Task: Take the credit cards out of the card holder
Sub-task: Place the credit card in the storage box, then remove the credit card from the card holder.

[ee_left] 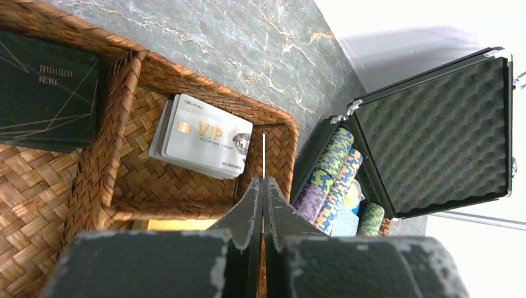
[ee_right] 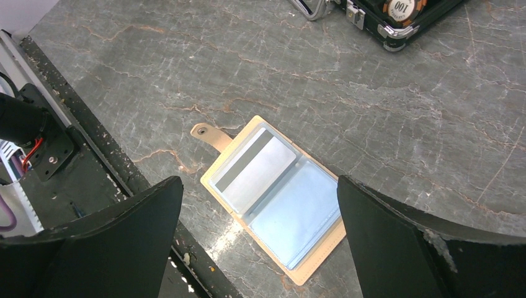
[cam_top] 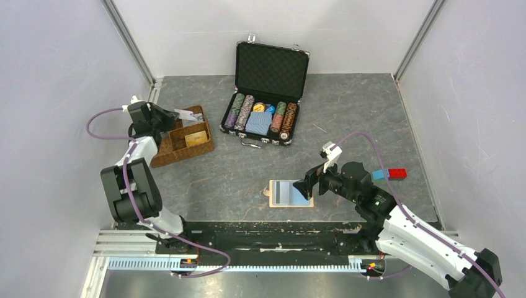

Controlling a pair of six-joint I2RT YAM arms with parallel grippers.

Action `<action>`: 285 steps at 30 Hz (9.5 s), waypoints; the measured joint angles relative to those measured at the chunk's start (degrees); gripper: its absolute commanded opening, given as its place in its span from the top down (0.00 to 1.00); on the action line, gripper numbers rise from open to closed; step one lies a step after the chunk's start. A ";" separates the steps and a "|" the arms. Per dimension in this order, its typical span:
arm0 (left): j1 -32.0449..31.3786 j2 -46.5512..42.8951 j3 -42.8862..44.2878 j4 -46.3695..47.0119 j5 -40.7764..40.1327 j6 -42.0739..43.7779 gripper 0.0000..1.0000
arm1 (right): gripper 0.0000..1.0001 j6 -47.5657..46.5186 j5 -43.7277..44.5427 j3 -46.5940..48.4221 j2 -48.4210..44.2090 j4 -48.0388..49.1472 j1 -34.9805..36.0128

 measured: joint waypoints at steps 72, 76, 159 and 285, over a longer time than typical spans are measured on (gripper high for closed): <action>-3.28 16.74 14.49 -6.71 -1.27 8.13 0.51 | 0.02 -2.27 2.01 5.99 7.52 -1.20 -1.22; -3.50 16.83 15.06 -7.63 -1.88 8.96 0.51 | 0.02 -2.27 1.99 5.99 7.52 -1.22 -1.25; -64.83 -16.96 -29.07 2.60 -3.72 -1.53 0.98 | 0.26 16.63 0.87 -3.96 15.10 2.27 1.11; -65.07 -30.42 -32.17 -7.45 -7.45 -2.47 0.98 | 0.51 11.89 7.10 4.28 37.46 13.49 19.08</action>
